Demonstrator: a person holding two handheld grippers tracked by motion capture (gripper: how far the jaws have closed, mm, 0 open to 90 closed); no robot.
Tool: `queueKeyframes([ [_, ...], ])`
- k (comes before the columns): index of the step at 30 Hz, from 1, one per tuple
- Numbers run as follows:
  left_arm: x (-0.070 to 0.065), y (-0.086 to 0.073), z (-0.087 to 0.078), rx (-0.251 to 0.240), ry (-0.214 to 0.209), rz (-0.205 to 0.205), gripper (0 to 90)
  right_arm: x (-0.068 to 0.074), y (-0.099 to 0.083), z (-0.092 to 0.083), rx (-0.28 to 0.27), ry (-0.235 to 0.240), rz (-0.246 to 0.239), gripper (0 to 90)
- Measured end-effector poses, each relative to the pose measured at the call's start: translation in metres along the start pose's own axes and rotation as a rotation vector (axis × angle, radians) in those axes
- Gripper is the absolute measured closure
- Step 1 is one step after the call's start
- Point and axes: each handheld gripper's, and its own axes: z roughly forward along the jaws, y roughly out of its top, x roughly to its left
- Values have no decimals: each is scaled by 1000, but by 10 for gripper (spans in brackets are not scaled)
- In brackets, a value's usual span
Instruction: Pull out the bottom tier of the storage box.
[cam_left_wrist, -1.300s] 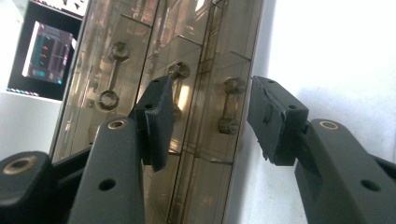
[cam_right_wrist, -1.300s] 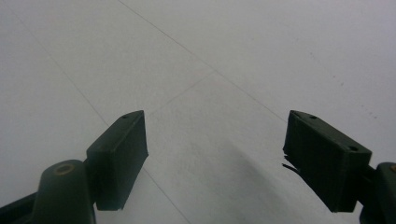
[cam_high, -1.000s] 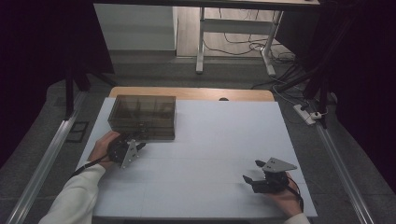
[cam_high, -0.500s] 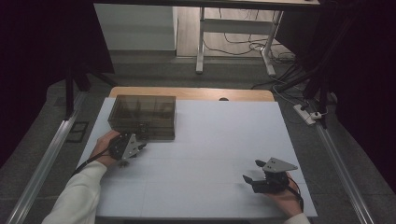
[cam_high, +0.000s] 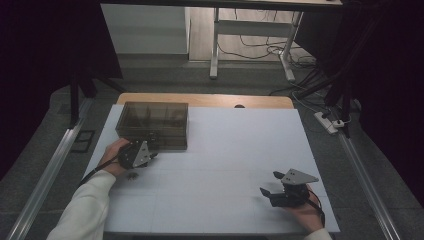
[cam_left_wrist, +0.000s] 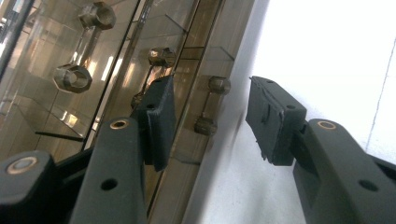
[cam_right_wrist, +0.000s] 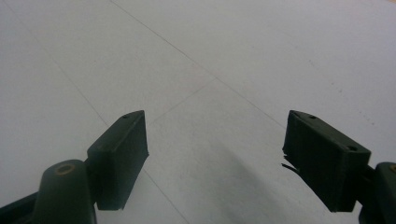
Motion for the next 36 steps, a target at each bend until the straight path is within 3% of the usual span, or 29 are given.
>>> queueKeyframes([
  [19, 0, 0, 5, 24, 5, 7, 545, 0, 0, 1, 4, -2, -5, 216],
  [25, 1, 0, 5, 29, 17, 8, 605, 0, 0, 1, 5, 0, -4, 216],
  [36, 1, 2, 5, 54, 39, 37, 648, 0, 0, 2, 8, 1, -5, 217],
])
